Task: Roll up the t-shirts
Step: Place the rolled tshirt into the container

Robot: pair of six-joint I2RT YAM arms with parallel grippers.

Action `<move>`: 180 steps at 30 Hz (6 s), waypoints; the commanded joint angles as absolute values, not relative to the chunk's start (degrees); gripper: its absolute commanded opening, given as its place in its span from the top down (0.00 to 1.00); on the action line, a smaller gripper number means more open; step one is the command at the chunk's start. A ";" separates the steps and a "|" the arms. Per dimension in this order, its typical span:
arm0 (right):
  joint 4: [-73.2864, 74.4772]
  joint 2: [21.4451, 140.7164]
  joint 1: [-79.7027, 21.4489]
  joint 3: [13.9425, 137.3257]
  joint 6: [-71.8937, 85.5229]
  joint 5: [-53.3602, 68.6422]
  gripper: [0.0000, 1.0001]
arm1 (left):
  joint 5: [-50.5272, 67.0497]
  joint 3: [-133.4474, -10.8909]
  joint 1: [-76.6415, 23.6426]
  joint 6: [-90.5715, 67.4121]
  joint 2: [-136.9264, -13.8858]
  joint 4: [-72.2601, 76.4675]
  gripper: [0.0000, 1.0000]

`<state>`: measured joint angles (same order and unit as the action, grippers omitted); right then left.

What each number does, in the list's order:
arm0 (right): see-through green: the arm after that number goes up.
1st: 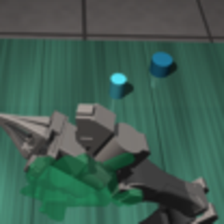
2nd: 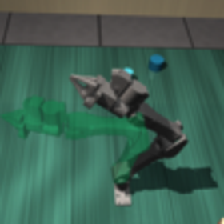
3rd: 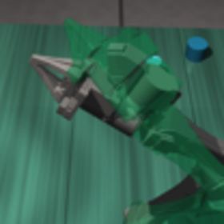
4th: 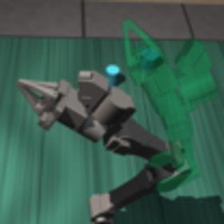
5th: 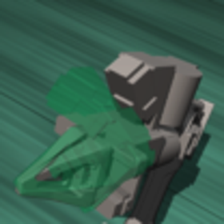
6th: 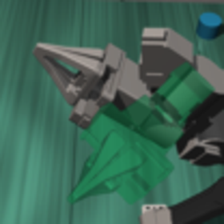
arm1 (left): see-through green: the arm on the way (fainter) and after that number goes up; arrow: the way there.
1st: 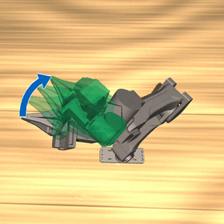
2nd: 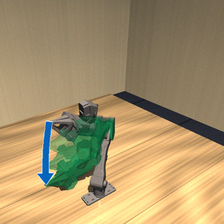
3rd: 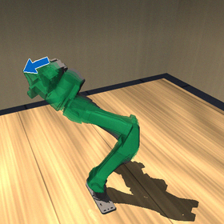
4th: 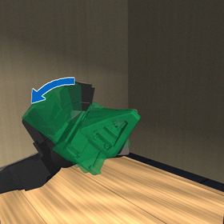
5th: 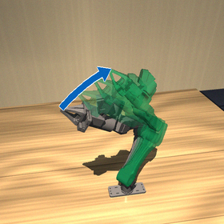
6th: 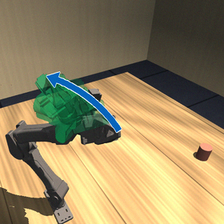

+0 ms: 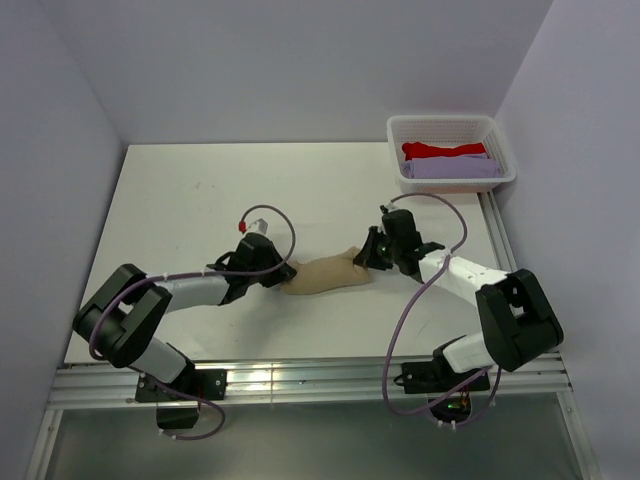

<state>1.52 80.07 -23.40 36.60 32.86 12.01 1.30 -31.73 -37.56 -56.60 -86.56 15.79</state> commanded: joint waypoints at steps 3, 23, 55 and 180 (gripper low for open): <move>3.95 79.54 -19.00 45.69 32.35 12.21 1.00 | -1.58 -45.58 -37.88 -50.90 -88.15 2.39 1.00; 10.64 97.55 -5.19 83.92 31.29 -4.39 1.00 | 7.20 -91.83 -37.97 -37.10 -114.60 16.17 1.00; 6.68 115.94 -4.39 85.36 35.33 20.22 1.00 | 11.96 -102.08 -33.14 -34.37 -123.25 20.30 1.00; 21.97 124.19 -11.95 109.68 24.00 10.90 0.71 | 0.35 -104.15 -29.62 -31.73 -125.69 -4.48 0.48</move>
<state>21.26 127.92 -12.49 107.15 24.38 11.90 1.13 -101.12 -29.50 -33.56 -128.16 -2.39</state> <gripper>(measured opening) 0.276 0.508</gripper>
